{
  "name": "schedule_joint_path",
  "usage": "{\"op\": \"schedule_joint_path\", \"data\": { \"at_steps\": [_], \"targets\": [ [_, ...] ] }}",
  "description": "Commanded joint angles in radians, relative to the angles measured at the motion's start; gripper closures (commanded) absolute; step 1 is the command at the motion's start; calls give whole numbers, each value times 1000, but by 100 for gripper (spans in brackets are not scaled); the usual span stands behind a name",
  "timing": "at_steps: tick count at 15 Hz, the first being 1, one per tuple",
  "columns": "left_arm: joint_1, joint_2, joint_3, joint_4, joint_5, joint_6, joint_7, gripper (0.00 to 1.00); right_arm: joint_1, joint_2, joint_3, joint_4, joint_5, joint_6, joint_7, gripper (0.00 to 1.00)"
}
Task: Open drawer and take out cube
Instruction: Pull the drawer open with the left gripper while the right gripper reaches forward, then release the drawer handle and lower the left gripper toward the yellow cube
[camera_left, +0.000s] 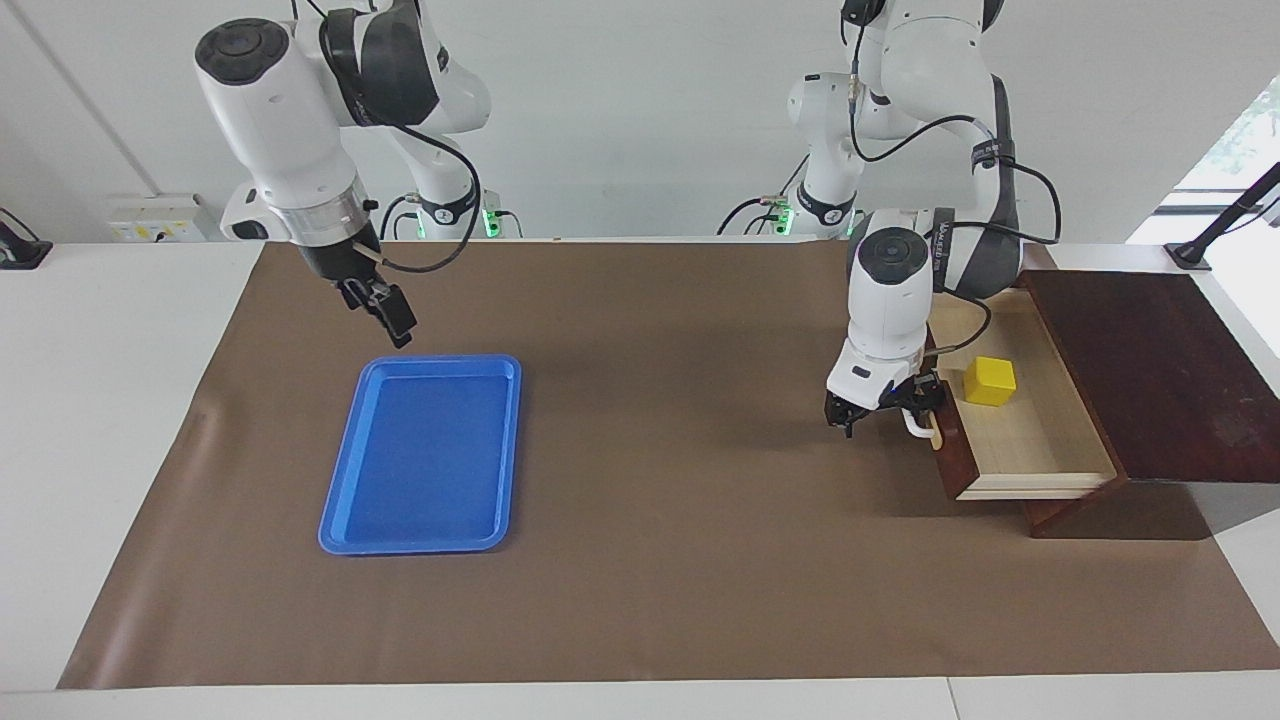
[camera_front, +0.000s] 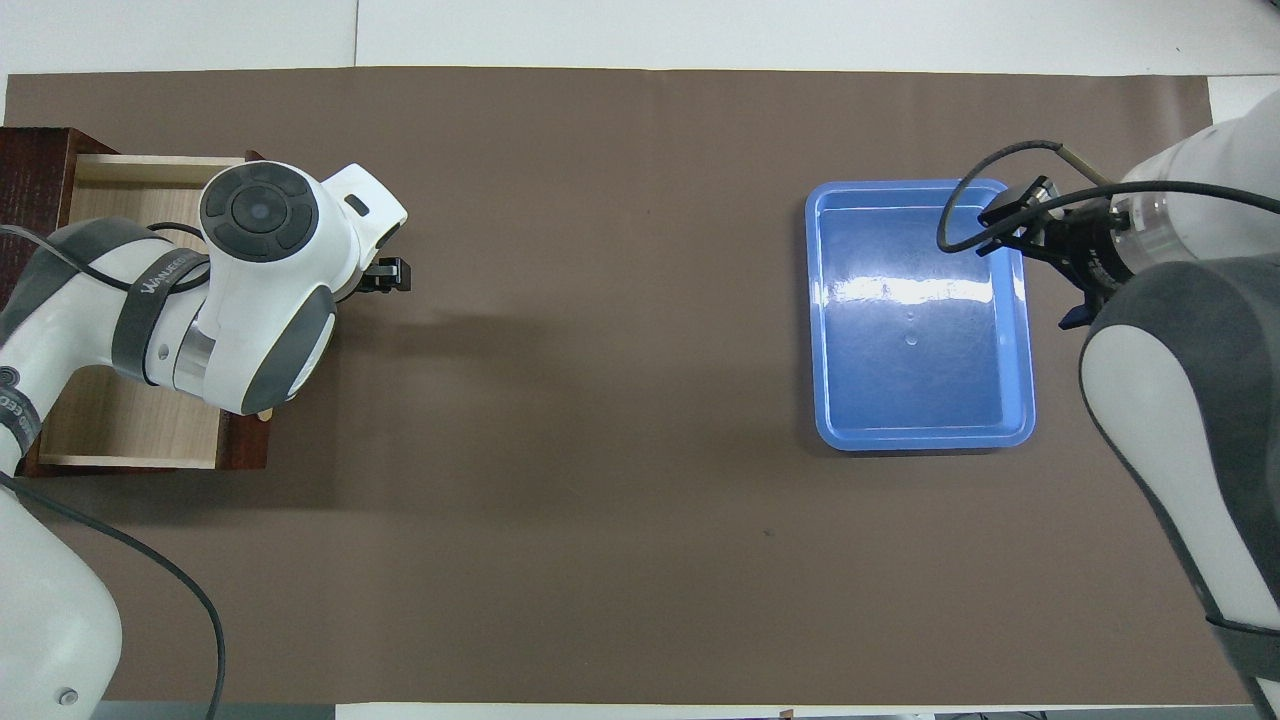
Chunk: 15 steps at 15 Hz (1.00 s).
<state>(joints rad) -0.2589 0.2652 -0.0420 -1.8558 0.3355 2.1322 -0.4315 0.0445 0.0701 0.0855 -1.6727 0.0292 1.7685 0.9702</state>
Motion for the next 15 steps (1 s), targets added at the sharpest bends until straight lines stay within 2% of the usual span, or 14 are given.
{"op": "schedule_joint_path", "data": {
  "at_steps": [1, 6, 10, 12, 15],
  "targets": [
    [1, 11, 10, 53, -15, -64, -9, 0, 6, 62, 5, 21, 104, 67, 201, 0],
    [13, 2, 16, 75, -13, -103, -9, 0, 75, 160, 3, 56, 221, 181, 450, 0],
    [3, 28, 14, 265, -91, -288, -15, 0, 112, 229, 3, 146, 365, 155, 541, 0],
    [-5, 40, 14, 340, -98, -374, -24, 0, 133, 299, 5, 247, 373, 94, 585, 0],
    [10, 37, 17, 412, -105, -460, -76, 0, 176, 446, 3, 485, 371, -18, 637, 0]
  ]
}}
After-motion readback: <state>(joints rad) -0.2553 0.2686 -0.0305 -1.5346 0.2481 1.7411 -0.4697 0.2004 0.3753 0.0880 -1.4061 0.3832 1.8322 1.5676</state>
